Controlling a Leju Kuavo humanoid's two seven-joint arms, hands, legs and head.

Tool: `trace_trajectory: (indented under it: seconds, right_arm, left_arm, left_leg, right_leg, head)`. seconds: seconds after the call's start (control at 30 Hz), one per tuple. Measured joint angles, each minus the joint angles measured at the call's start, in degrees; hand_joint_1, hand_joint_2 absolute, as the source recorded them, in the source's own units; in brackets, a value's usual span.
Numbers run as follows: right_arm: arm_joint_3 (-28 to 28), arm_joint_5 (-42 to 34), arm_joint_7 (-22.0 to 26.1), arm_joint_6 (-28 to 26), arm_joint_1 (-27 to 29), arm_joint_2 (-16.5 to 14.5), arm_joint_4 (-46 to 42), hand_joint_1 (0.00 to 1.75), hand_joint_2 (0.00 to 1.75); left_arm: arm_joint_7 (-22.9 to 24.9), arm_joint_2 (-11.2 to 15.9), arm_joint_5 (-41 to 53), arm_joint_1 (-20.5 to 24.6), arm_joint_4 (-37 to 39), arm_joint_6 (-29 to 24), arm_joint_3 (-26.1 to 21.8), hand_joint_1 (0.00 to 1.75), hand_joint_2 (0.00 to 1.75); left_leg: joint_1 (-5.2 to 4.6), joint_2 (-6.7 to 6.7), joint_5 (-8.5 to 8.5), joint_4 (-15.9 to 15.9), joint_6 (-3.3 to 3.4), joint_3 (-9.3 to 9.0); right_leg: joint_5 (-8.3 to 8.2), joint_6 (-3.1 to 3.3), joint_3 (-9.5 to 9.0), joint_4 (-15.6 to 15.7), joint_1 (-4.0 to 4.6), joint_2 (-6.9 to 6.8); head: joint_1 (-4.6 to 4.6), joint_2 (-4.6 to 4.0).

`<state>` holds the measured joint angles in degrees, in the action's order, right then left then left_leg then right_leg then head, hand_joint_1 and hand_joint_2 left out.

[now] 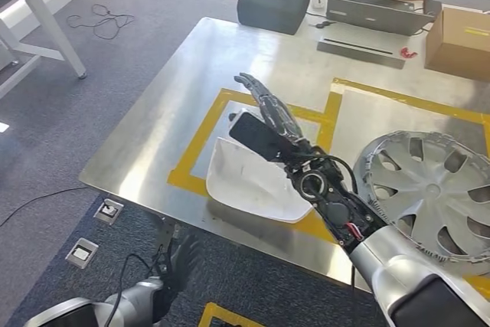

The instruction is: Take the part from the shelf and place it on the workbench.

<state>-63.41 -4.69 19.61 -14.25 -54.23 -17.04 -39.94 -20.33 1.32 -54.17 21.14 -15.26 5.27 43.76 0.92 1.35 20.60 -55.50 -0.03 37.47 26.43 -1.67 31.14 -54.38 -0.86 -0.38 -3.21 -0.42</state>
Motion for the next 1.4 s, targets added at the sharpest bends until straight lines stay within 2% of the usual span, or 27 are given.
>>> trace_trajectory:
  seconds: [0.13, 0.3, 0.4, 0.47, 0.5, 0.53, 0.6, 0.63, 0.67, 0.7, 0.73, 0.8, 0.83, 0.87, 0.97, 1.0, 1.03, 1.07, 1.13, 1.17, 1.2, 1.23, 1.27, 1.3, 1.33, 1.37, 1.4]
  right_arm:
    - [5.12, -8.45, -2.05, 2.30, 7.60, 5.51, -10.60, 0.00, 0.00]
    - [14.17, -15.22, -3.27, 6.72, 24.05, 14.91, -29.53, 0.00, 0.00]
    - [18.50, -16.34, -2.35, 6.80, 30.01, 18.33, -38.01, 0.00, 0.00]
    - [20.61, -17.19, -1.69, 6.56, 32.84, 19.89, -42.30, 0.00, 0.00]
    - [21.52, -17.59, -1.45, 6.50, 33.98, 20.51, -44.10, 0.00, 0.00]
    - [22.30, -17.92, -1.21, 6.49, 34.99, 21.14, -45.75, 0.00, 0.00]
    - [23.65, -18.13, -0.89, 6.68, 36.84, 22.26, -48.79, 0.00, 0.00]
    - [24.21, -17.96, -0.78, 6.88, 37.69, 22.70, -49.93, 0.00, 0.00]
    - [24.71, -17.68, -0.69, 7.22, 38.48, 23.02, -50.85, 0.00, 0.00]
    - [25.20, -17.33, -0.57, 7.64, 39.15, 23.28, -51.64, 0.00, 0.00]
    - [25.71, -17.02, -0.42, 8.09, 39.68, 23.49, -52.38, 0.00, 0.00]
    - [26.70, -16.58, -0.13, 8.93, 40.24, 23.84, -53.75, 0.00, 0.00]
    - [27.16, -16.41, -0.02, 9.26, 40.43, 23.93, -54.41, 0.00, 0.00]
    - [27.59, -16.26, 0.05, 9.55, 40.60, 23.99, -55.05, 0.00, 0.00]
    - [28.68, -15.60, -0.09, 10.01, 41.14, 24.01, -56.70, 0.00, 0.00]
    - [29.03, -15.36, -0.21, 10.05, 41.27, 24.00, -57.22, 0.00, 0.00]
    - [29.36, -15.18, -0.29, 10.04, 41.35, 24.00, -57.76, 0.00, 0.00]
    - [29.64, -15.08, -0.35, 10.02, 41.40, 24.00, -58.23, 0.00, 0.00]
    - [30.00, -14.98, -0.46, 9.99, 41.56, 24.01, -58.93, 0.00, 0.00]
    - [30.15, -14.95, -0.51, 9.99, 41.69, 24.01, -59.15, 0.00, 0.00]
    - [30.31, -14.92, -0.55, 9.99, 41.82, 24.01, -59.36, 0.00, 0.00]
    - [30.48, -14.88, -0.57, 9.98, 41.93, 24.01, -59.53, 0.00, 0.00]
    - [30.66, -14.82, -0.61, 9.93, 42.04, 24.01, -59.73, 0.00, 0.00]
    - [30.80, -14.73, -0.65, 9.86, 42.11, 24.01, -59.94, 0.00, 0.00]
    - [30.91, -14.62, -0.69, 9.77, 42.17, 24.01, -60.18, 0.00, 0.00]
    - [31.00, -14.51, -0.73, 9.69, 42.22, 24.01, -60.43, 0.00, 0.00]
    - [31.07, -14.40, -0.75, 9.65, 42.25, 24.01, -60.64, 0.00, 0.00]
  left_arm:
    - [-1.38, 1.63, -0.91, -0.47, 0.03, 0.04, 0.00, 0.00, 0.00]
    - [-2.93, 4.18, -2.05, -2.56, 0.04, -0.04, 0.00, 0.00, 0.00]
    - [-2.95, 5.36, -2.04, -2.99, 0.04, -0.56, 0.00, 0.00, 0.00]
    - [-2.89, 5.64, -1.98, -2.95, 0.03, -0.78, 0.00, 0.00, 0.00]
    - [-2.86, 5.67, -1.94, -2.92, 0.03, -0.81, 0.00, 0.00, 0.00]
    - [-2.86, 5.68, -1.89, -2.85, 0.02, -0.83, 0.00, 0.00, 0.00]
    - [-2.84, 5.67, -1.75, -2.67, 0.02, -0.83, 0.00, 0.00, 0.00]
    - [-2.80, 5.67, -1.65, -2.62, 0.02, -0.81, 0.00, 0.00, 0.00]
    - [-2.75, 5.66, -1.55, -2.60, 0.02, -0.79, 0.00, 0.00, 0.00]
    - [-2.71, 5.66, -1.42, -2.60, 0.02, -0.75, 0.00, 0.00, 0.00]
    - [-2.66, 5.65, -1.33, -2.60, 0.02, -0.71, 0.00, 0.00, 0.00]
    - [-2.59, 5.65, -1.16, -2.53, 0.02, -0.66, 0.00, 0.00, 0.00]
    - [-2.54, 5.66, -1.07, -2.44, 0.02, -0.66, 0.00, 0.00, 0.00]
    - [-2.47, 5.68, -0.96, -2.32, 0.02, -0.66, 0.00, 0.00, 0.00]
    - [-2.01, 5.61, -0.56, -1.99, 0.02, -0.66, 0.00, 0.00, 0.00]
    - [-1.83, 5.55, -0.41, -1.94, 0.02, -0.66, 0.00, 0.00, 0.00]
    - [-1.74, 5.50, -0.29, -1.87, 0.02, -0.66, 0.00, 0.00, 0.00]
    - [-1.68, 5.46, -0.25, -1.79, 0.02, -0.66, 0.00, 0.00, 0.00]
    - [-1.63, 5.41, -0.22, -1.61, 0.02, -0.66, 0.00, 0.00, 0.00]
    - [-1.63, 5.39, -0.22, -1.57, 0.02, -0.66, 0.00, 0.00, 0.00]
    - [-1.63, 5.36, -0.22, -1.54, 0.02, -0.66, 0.00, 0.00, 0.00]
    - [-1.63, 5.32, -0.22, -1.53, 0.02, -0.65, 0.00, 0.00, 0.00]
    - [-1.63, 5.28, -0.20, -1.48, 0.02, -0.65, 0.00, 0.00, 0.00]
    - [-1.63, 5.26, -0.17, -1.38, 0.02, -0.65, 0.00, 0.00, 0.00]
    - [-1.63, 5.27, -0.13, -1.18, 0.02, -0.65, 0.00, 0.00, 0.00]
    - [-1.63, 5.29, -0.08, -0.97, 0.01, -0.65, 0.00, 0.00, 0.00]
    - [-1.64, 5.31, -0.04, -0.79, -0.01, -0.64, 0.00, 0.00, 0.00]
  left_leg:
    - [-0.06, -0.16, 0.28, -0.05, -0.14, -0.23]
    - [-0.43, -0.30, 1.26, -0.39, 0.40, -0.95]
    - [-0.76, -0.69, 1.60, -0.51, 0.79, -1.16]
    - [-0.61, -0.91, 1.44, 0.06, 1.15, -1.70]
    - [-0.49, -1.05, 1.33, 0.46, 1.32, -2.04]
    - [-0.35, -1.20, 1.24, 0.81, 1.47, -2.33]
    - [-0.39, -1.39, 1.23, 0.97, 1.59, -2.52]
    - [-0.42, -1.46, 1.24, 0.96, 1.60, -2.51]
    - [-0.43, -1.52, 1.22, 0.96, 1.58, -2.49]
    - [-0.40, -1.56, 1.19, 0.94, 1.52, -2.47]
    - [-0.33, -1.57, 1.13, 0.90, 1.41, -2.45]
    - [-0.22, -1.54, 0.93, 0.78, 0.92, -2.38]
    - [-0.21, -1.50, 0.74, 0.75, 0.54, -2.34]
    - [-0.23, -1.44, 0.50, 0.69, 0.10, -2.27]
    - [-0.04, -1.29, -0.36, 0.82, -1.36, -1.98]
    - [0.10, -1.29, 0.22, 0.38, -1.72, -1.59]
    - [0.22, -1.29, 1.74, -1.09, -1.98, -0.81]
    - [0.30, -1.30, 4.04, -3.64, -2.11, 0.31]
    - [0.29, -1.29, 9.54, -11.86, -2.31, 3.15]
    - [0.26, -1.28, 11.16, -15.41, -2.34, 4.02]
    - [0.22, -1.28, 11.73, -17.50, -2.29, 4.08]
    - [0.16, -1.28, 11.06, -17.13, -2.12, 2.96]
    - [0.08, -1.27, 9.66, -14.33, -1.82, 0.63]
    - [-0.05, -1.27, 8.27, -10.03, -1.43, -2.52]
    - [-0.28, -1.27, 7.60, -5.10, -1.01, -5.84]
    - [-0.52, -1.33, 7.17, -1.26, -0.66, -8.35]
    - [-0.79, -1.33, 7.08, 1.09, -0.38, -9.78]
  right_leg:
    - [-0.03, -0.06, -0.18, 0.09, 0.04, 0.10]
    - [0.40, -0.73, -1.26, 0.40, -0.25, 0.36]
    - [0.45, -1.12, -1.59, 0.47, -0.52, 0.76]
    - [0.89, -1.46, -2.03, 0.29, -0.61, 0.83]
    - [1.90, -1.54, -1.76, -0.87, -0.60, 0.82]
    - [3.53, -1.56, -0.80, -3.28, -0.57, 0.82]
    - [7.67, -1.56, 2.64, -11.29, -0.52, 0.77]
    - [9.07, -1.56, 4.31, -15.03, -0.54, 0.77]
    - [9.48, -1.58, 5.24, -17.15, -0.60, 0.76]
    - [8.75, -1.60, 5.10, -17.02, -0.69, 0.74]
    - [7.03, -1.60, 3.80, -14.54, -0.81, 0.70]
    - [3.34, -1.62, -0.80, -5.95, -0.94, 0.65]
    - [2.11, -1.41, -2.60, -2.73, -0.82, 0.77]
    - [1.60, -1.18, -3.58, -0.88, -0.67, 0.91]
    - [0.84, 0.12, -3.09, -0.45, -0.29, 1.13]
    - [0.39, 0.68, -2.68, -0.30, -0.26, 1.10]
    - [-0.19, 1.29, -2.19, -0.09, -0.27, 1.05]
    - [-0.78, 1.78, -1.59, 0.07, -0.25, 1.00]
    - [-1.91, 2.30, -0.16, 0.07, 0.06, 0.98]
    - [-2.43, 2.40, 0.56, 0.05, 0.24, 0.98]
    - [-2.96, 2.45, 1.27, 0.03, 0.41, 0.97]
    - [-3.45, 2.46, 1.91, 0.02, 0.55, 0.96]
    - [-3.92, 2.43, 2.50, 0.02, 0.67, 0.97]
    - [-4.38, 2.38, 2.98, 0.00, 0.75, 0.98]
    - [-4.79, 2.23, 3.40, -0.02, 0.86, 0.99]
    - [-5.22, 2.00, 3.63, 0.02, 0.90, 0.97]
    - [-5.61, 1.72, 3.71, 0.07, 0.87, 0.93]
  head:
    - [0.02, 0.00]
    - [0.16, 0.00]
    - [0.11, 0.00]
    - [0.08, 0.00]
    - [0.16, 0.00]
    - [0.26, 0.00]
    - [0.49, 0.00]
    - [0.51, 0.00]
    - [0.53, 0.00]
    - [0.53, 0.00]
    - [0.54, 0.00]
    - [0.55, 0.00]
    - [0.51, 0.00]
    - [0.47, 0.00]
    - [0.26, 0.00]
    - [0.18, 0.00]
    - [0.04, 0.00]
    - [-0.14, 0.00]
    - [-0.65, 0.00]
    - [-0.79, 0.00]
    - [-0.88, 0.00]
    - [-0.96, 0.00]
    - [-1.02, 0.00]
    - [-1.10, 0.00]
    - [-1.20, 0.00]
    - [-1.19, 0.00]
    - [-1.16, 0.00]
